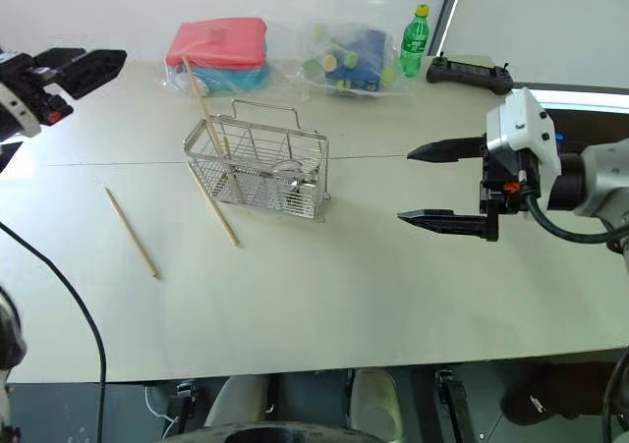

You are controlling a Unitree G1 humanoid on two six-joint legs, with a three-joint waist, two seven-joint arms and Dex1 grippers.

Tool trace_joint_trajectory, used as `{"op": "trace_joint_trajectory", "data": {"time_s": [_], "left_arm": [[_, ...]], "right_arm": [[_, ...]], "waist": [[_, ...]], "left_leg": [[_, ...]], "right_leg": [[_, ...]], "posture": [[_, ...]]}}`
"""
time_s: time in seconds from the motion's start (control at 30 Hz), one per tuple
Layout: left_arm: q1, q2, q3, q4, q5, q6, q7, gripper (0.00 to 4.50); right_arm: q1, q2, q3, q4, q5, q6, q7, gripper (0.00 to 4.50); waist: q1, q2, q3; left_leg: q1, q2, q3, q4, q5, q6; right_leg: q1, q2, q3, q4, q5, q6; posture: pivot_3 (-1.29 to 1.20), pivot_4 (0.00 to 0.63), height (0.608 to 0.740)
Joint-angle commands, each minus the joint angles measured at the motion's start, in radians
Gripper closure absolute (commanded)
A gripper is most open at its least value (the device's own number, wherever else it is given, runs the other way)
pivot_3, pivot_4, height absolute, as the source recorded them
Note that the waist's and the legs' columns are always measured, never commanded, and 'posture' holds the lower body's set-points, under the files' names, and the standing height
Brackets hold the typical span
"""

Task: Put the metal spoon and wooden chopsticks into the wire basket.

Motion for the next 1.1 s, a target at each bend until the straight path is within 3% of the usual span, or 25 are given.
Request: {"op": "trace_joint_trajectory", "data": {"time_s": [0.03, 0.1, 0.27, 0.37, 0.53, 0.93, 1.1], "left_arm": [[-0.039, -0.038, 0.008, 0.034, 0.117, 0.101, 0.208, 0.0], [-0.04, -0.065, 0.003, 0.043, 0.173, 0.135, 0.266, 0.0], [-0.113, -0.264, 0.149, 0.18, 0.29, 0.248, 0.493, 0.0], [-0.16, -0.297, 0.175, 0.298, 0.36, 0.241, 0.531, 0.0], [-0.214, -0.29, 0.16, 0.485, 0.444, 0.196, 0.508, 0.0], [-0.38, -0.267, 0.022, 1.048, 0.619, -0.129, 0.355, 0.0], [-0.433, -0.259, 0.011, 1.192, 0.649, -0.235, 0.343, 0.0]], "right_arm": [[0.0, 0.008, -0.012, -0.02, -0.012, -0.024, -0.027, 0.04], [-0.004, 0.011, -0.007, -0.027, -0.006, -0.017, -0.037, 0.04], [-0.021, 0.022, 0.008, -0.035, 0.008, -0.004, -0.057, 0.04], [-0.025, 0.039, 0.012, -0.048, 0.021, 0.011, -0.088, 0.04], [0.007, 0.06, -0.001, -0.095, 0.036, 0.024, -0.135, 0.04], [0.12, 0.105, -0.089, -0.225, 0.107, 0.08, -0.293, 0.04], [0.154, 0.105, -0.121, -0.248, 0.124, 0.09, -0.333, 0.04]], "waist": [[0.004, -0.001, 0.001], [0.008, -0.002, 0.001], [0.025, -0.005, 0.002], [0.033, -0.012, 0.005], [0.042, -0.012, 0.005], [0.043, -0.014, 0.004], [0.042, -0.013, 0.004]], "left_leg": [[0.001, 0.0, 0.0, 0.0, 0.0, 0.0], [0.001, 0.0, 0.0, -0.001, 0.0, 0.0], [0.0, 0.0, 0.0, -0.001, 0.0, 0.0], [0.0, 0.0, 0.0, 0.0, 0.0, 0.0], [0.001, 0.0, 0.0, -0.001, 0.0, -0.001], [0.0, -0.001, 0.0, -0.001, 0.0, -0.001], [0.0, -0.001, 0.001, -0.001, 0.0, -0.001]], "right_leg": [[0.0, 0.0, 0.0, 0.0, 0.0, 0.0], [0.0, 0.0, 0.0, 0.0, 0.0, 0.0], [0.0, 0.0, 0.0, 0.0, 0.001, 0.0], [0.0, 0.0, 0.0, 0.0, 0.001, 0.0], [0.0, 0.0, 0.0, 0.0, 0.001, 0.0], [0.0, -0.001, -0.001, 0.0, 0.001, 0.0], [0.0, -0.001, -0.001, 0.0, 0.001, 0.001]], "posture": [[0.0, 0.15, 0.685], [0.0, 0.15, 0.685], [0.0, 0.15, 0.685], [0.0, 0.15, 0.685], [0.0, 0.15, 0.685], [0.0, 0.15, 0.685], [0.0, 0.15, 0.685]]}}
